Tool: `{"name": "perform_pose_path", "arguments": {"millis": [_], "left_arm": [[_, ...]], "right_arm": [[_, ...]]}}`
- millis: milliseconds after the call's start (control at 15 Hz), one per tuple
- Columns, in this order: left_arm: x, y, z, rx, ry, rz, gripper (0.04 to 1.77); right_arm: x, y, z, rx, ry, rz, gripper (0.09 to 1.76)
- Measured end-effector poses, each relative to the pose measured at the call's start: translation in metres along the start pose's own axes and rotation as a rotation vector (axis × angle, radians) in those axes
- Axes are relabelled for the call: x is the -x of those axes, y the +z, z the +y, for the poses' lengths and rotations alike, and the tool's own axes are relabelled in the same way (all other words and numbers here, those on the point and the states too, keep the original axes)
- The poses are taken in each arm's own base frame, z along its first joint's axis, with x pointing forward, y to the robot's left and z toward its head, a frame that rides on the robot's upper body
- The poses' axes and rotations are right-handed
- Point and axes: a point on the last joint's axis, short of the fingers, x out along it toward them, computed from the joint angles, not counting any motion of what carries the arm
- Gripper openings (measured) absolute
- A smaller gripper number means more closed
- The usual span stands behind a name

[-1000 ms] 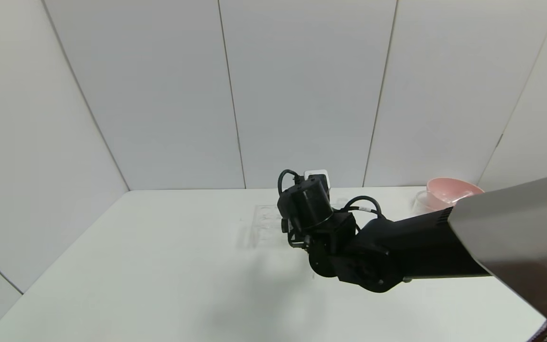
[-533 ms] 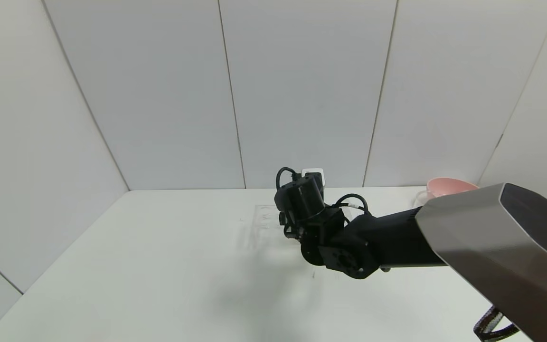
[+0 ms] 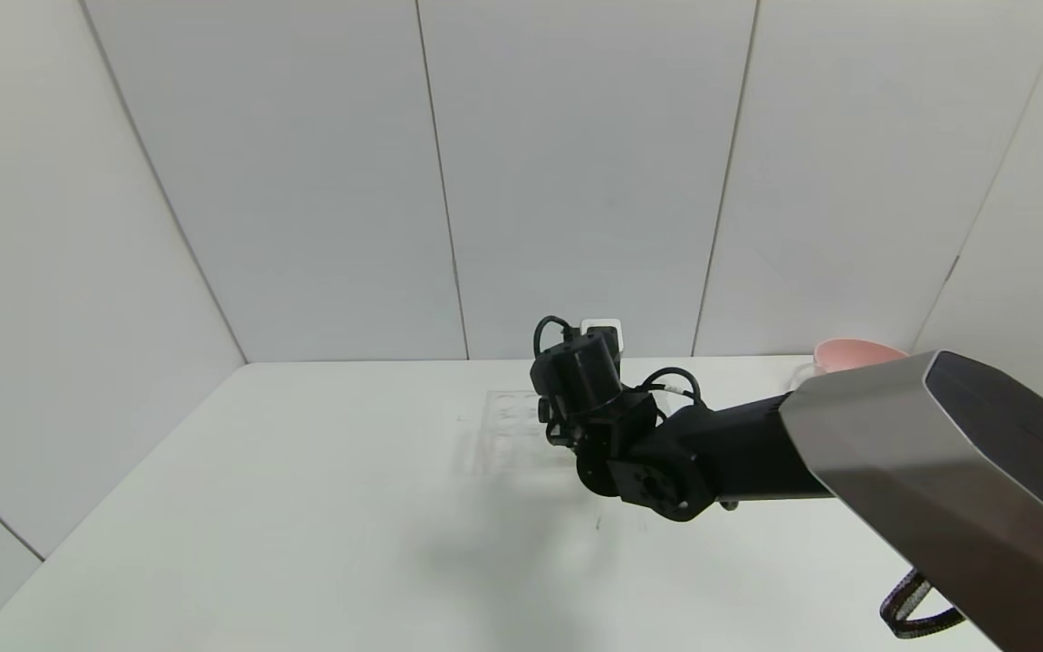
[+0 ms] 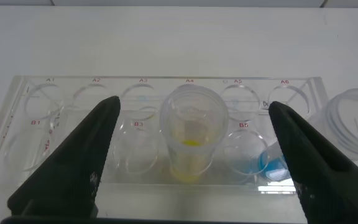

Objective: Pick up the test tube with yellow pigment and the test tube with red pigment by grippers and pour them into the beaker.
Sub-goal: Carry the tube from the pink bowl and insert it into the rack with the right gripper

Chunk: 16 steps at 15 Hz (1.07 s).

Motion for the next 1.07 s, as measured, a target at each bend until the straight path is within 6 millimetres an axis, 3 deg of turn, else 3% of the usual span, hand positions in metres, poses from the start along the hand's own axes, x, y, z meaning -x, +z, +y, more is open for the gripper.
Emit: {"name": "perform_pose_path", "arguments": {"millis": [600, 800, 1067], "left_arm": [[0.0, 0.0, 0.0, 0.0, 0.0, 0.0, 1.72], [0.0, 0.0, 0.0, 0.0, 0.0, 0.0, 1.72], [0.0, 0.0, 0.0, 0.0, 0.0, 0.0, 1.72]], "right_arm": [[0.0021, -0.004, 0.0043, 0.009, 0.008, 0.007, 1.68], [0.0036, -0.005, 0.0057, 0.014, 0.011, 0.01, 1.17], [0.0042, -0.0056, 0.0054, 0.018, 0.009, 0.012, 0.7]]}}
